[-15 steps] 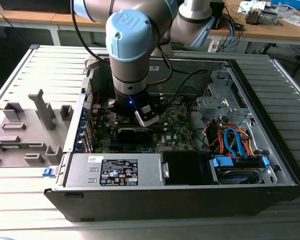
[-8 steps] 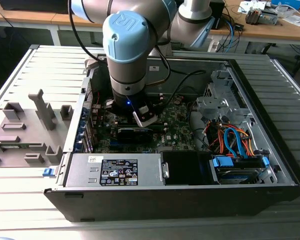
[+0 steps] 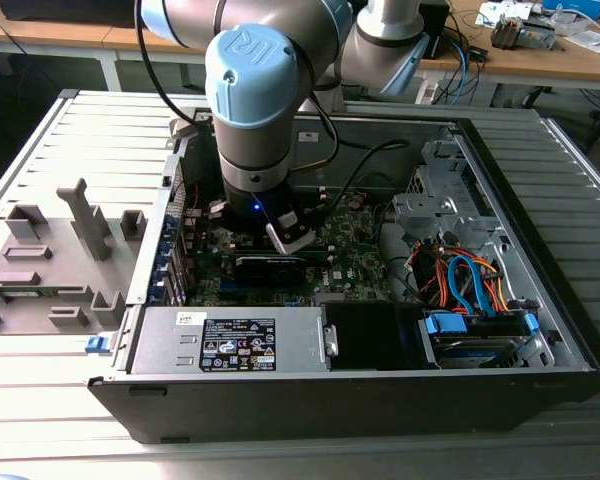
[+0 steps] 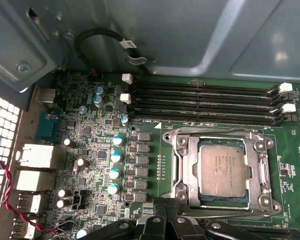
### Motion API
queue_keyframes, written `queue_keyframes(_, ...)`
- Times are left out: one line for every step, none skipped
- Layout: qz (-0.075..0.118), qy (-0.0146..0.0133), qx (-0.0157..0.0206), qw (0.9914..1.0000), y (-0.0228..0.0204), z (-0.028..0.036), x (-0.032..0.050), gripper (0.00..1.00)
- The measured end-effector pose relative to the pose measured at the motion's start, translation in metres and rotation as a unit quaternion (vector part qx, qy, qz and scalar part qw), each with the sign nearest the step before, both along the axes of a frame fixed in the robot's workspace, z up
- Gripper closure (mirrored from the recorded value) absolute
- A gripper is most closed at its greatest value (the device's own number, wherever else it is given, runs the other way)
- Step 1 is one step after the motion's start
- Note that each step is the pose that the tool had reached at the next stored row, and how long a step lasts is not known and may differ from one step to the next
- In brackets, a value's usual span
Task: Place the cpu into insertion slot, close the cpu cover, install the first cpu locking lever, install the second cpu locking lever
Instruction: 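Install the second cpu locking lever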
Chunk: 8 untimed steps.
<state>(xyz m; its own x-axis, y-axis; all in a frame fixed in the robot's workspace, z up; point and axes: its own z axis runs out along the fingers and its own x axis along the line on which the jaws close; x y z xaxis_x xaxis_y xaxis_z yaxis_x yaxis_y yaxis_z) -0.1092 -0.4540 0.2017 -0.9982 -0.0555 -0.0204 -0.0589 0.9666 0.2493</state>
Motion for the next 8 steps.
queue_keyframes(0.000, 0.0001, 0.0003, 1.00000, 0.0000, -0.0001, 0.0000, 0.89)
queue_keyframes(0.000, 0.0001, 0.0007, 1.00000, 0.0001, -0.0005, 0.0000, 0.89)
queue_keyframes(0.000, 0.0000, 0.0008, 1.00000, 0.0003, -0.0007, 0.0001, 0.89)
queue_keyframes(0.000, 0.0000, 0.0008, 1.00000, 0.0005, -0.0008, 0.0001, 0.89)
queue_keyframes(0.001, -0.0001, 0.0014, 1.00000, 0.0021, -0.0011, 0.0000, 0.89)
queue_keyframes(0.002, -0.0002, 0.0011, 1.00000, 0.0033, -0.0011, 0.0001, 0.89)
queue_keyframes(0.002, -0.0001, 0.0011, 1.00000, 0.0037, -0.0011, 0.0001, 0.89)
queue_keyframes(0.002, 0.0000, 0.0009, 1.00000, 0.0036, -0.0011, 0.0001, 0.89)
